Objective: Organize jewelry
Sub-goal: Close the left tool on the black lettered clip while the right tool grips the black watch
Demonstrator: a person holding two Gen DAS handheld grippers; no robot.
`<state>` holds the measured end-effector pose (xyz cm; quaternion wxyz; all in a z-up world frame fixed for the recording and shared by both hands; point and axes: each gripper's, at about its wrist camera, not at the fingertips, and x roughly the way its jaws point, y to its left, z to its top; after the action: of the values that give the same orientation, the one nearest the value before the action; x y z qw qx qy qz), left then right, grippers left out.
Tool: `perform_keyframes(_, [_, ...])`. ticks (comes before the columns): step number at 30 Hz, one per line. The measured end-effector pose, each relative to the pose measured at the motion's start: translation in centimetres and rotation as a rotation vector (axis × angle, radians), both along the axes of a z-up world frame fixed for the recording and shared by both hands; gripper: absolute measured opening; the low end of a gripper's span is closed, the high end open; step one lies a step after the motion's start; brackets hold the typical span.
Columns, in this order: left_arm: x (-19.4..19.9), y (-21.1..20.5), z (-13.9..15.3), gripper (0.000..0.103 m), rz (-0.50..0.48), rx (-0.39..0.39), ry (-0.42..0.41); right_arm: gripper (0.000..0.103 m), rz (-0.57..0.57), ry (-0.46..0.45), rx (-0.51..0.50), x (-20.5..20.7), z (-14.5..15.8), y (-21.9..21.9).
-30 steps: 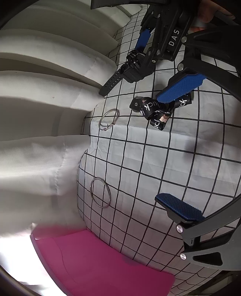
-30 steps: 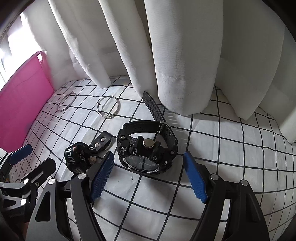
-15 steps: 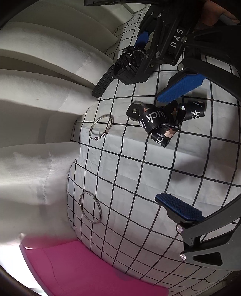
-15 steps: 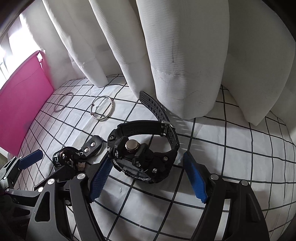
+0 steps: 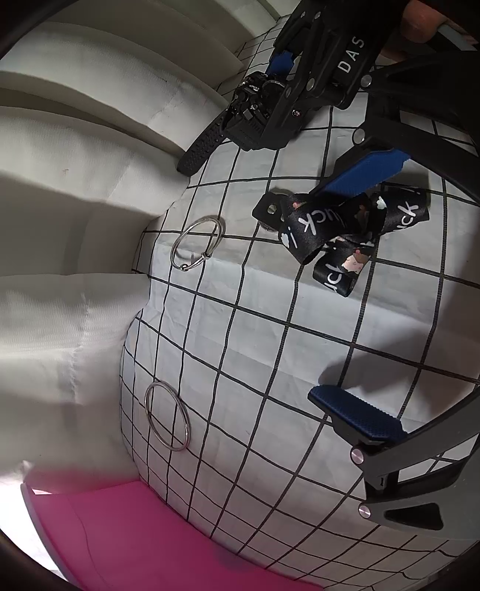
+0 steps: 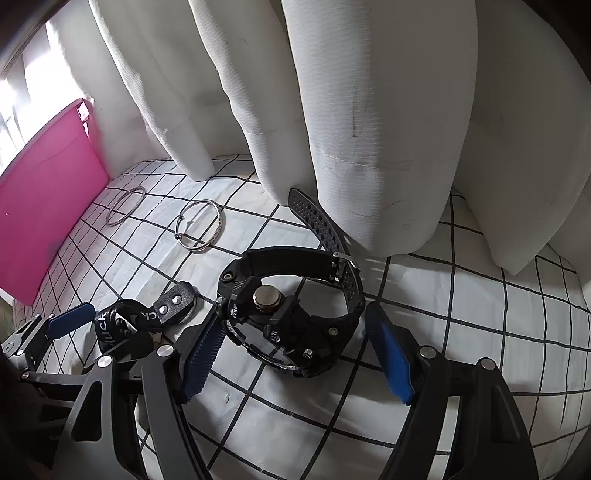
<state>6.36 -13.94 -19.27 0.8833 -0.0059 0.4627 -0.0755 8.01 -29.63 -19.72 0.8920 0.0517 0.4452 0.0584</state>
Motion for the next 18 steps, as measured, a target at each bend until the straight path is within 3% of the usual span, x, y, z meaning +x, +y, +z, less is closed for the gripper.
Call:
perform_keyframes(6, [-0.7, -1.0, 0.5, 0.056, -0.037, 0.032, -0.032, 0.067, 0.014, 0.002, 0.003, 0.0, 0.1, 0.3])
perform_keyframes(8, [-0.8, -1.2, 0.6, 0.038, -0.051, 0.028, -0.036, 0.066, 0.014, 0.000, -0.002, 0.0, 0.1, 0.3])
perform_keyframes(11, [-0.8, -1.3, 0.8, 0.029, -0.070, 0.014, -0.032, 0.066, 0.006, -0.001, 0.015, -0.1, 0.1, 0.2])
perform_keyframes(18, [-1.6, -1.2, 2.1, 0.025, -0.100, 0.009, -0.074, 0.066, -0.008, -0.016, 0.025, -0.9, 0.2, 0.4])
